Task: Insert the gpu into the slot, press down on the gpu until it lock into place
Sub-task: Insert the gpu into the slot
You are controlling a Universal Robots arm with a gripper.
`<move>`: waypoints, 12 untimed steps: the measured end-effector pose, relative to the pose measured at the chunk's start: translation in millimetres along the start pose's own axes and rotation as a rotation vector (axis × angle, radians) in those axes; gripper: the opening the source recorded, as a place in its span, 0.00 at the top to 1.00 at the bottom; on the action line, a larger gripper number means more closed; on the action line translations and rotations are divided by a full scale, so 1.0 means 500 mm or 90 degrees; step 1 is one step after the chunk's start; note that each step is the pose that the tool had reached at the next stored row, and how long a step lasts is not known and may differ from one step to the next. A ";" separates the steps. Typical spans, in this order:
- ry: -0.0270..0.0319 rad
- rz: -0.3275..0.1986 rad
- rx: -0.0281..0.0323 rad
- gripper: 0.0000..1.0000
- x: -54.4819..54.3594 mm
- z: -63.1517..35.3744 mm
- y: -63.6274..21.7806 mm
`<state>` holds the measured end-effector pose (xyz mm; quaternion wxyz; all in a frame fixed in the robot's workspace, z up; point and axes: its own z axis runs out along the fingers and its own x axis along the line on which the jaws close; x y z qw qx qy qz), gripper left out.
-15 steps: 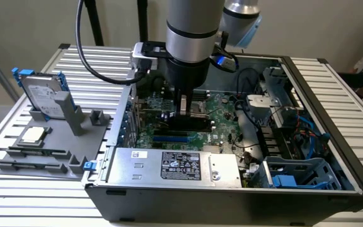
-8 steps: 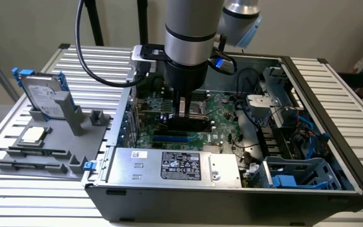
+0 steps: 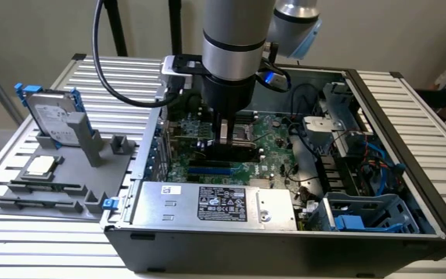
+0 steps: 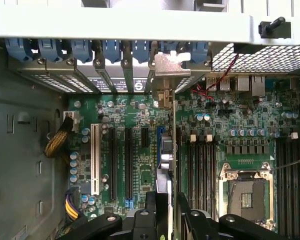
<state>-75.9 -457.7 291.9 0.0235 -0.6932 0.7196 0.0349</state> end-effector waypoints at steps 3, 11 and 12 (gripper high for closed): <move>0.0000 0.000 0.0000 0.73 0.000 0.000 0.000; 0.0000 0.000 0.0000 0.73 0.000 0.000 0.000; 0.0000 0.000 0.0000 0.73 0.000 0.000 0.000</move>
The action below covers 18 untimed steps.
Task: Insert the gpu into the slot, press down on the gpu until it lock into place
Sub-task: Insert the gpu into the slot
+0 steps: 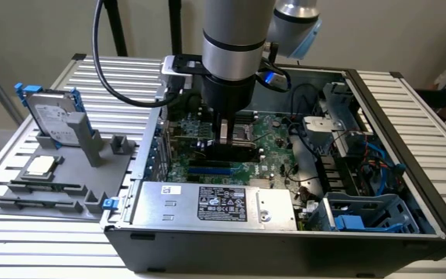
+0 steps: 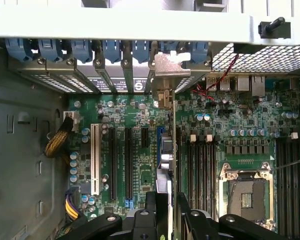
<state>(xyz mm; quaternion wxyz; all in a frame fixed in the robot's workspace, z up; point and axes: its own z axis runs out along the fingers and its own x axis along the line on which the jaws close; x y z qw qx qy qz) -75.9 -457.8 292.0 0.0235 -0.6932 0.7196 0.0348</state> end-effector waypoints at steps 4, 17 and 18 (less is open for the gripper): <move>0.0000 0.000 0.0000 0.73 0.000 0.000 0.000; 0.0000 0.000 0.0000 0.73 0.000 0.000 0.000; 0.0000 0.000 0.0000 0.73 0.000 0.000 0.000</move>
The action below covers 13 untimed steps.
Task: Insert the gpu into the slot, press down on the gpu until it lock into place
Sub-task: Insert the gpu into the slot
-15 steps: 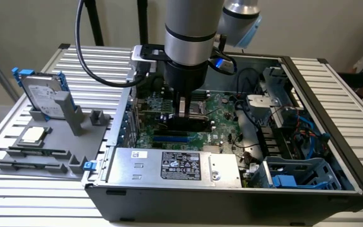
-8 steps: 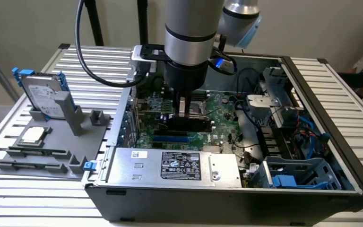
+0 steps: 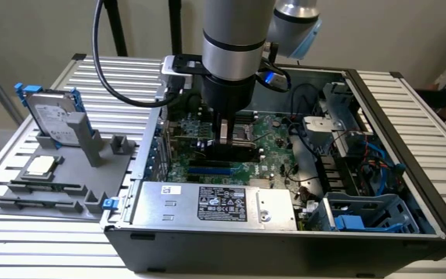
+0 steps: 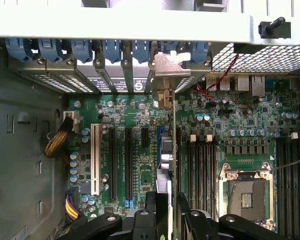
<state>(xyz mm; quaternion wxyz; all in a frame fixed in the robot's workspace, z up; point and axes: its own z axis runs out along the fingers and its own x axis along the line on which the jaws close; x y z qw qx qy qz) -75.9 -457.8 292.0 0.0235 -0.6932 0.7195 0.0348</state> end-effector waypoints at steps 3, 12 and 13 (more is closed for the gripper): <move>0.0000 0.000 0.0000 0.73 0.000 0.000 0.000; 0.0000 0.000 0.0000 0.73 0.000 0.000 0.000; 0.0000 0.000 0.0000 0.73 0.000 0.000 0.000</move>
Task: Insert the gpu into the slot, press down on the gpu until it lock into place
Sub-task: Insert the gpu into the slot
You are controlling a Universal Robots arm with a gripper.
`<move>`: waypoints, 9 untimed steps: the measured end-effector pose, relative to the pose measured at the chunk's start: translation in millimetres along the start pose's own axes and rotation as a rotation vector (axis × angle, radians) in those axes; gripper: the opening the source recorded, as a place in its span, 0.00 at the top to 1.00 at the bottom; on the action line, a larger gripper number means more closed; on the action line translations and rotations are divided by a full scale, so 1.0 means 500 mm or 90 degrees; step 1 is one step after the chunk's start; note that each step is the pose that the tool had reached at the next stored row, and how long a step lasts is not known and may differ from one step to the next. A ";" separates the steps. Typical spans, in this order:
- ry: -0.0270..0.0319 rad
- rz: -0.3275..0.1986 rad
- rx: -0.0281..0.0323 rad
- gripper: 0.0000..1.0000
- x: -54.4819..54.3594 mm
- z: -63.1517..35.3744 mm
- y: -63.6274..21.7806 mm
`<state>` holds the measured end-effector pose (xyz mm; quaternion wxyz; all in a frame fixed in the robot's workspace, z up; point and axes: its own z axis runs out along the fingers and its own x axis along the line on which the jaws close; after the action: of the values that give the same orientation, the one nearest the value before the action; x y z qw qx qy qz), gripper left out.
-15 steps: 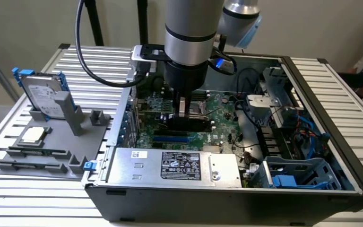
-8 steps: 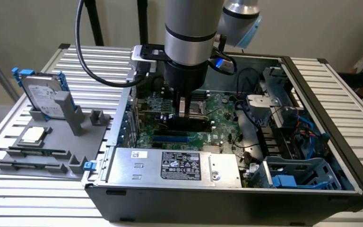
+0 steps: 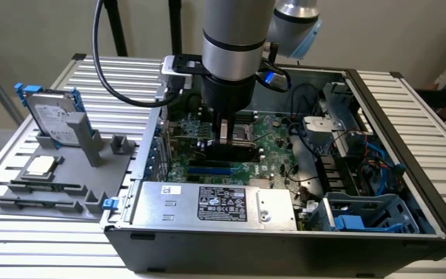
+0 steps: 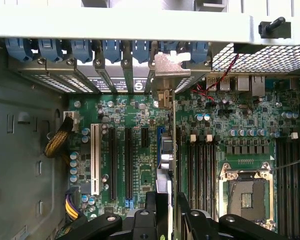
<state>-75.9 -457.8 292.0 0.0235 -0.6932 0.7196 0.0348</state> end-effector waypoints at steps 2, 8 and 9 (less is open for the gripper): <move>0.0000 0.000 0.0000 0.73 0.000 0.000 0.000; 0.0000 0.000 0.0000 0.73 0.000 0.000 0.000; 0.0000 0.000 0.0000 0.73 0.000 0.000 0.000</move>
<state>-75.9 -457.7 292.0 0.0235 -0.6932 0.7195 0.0349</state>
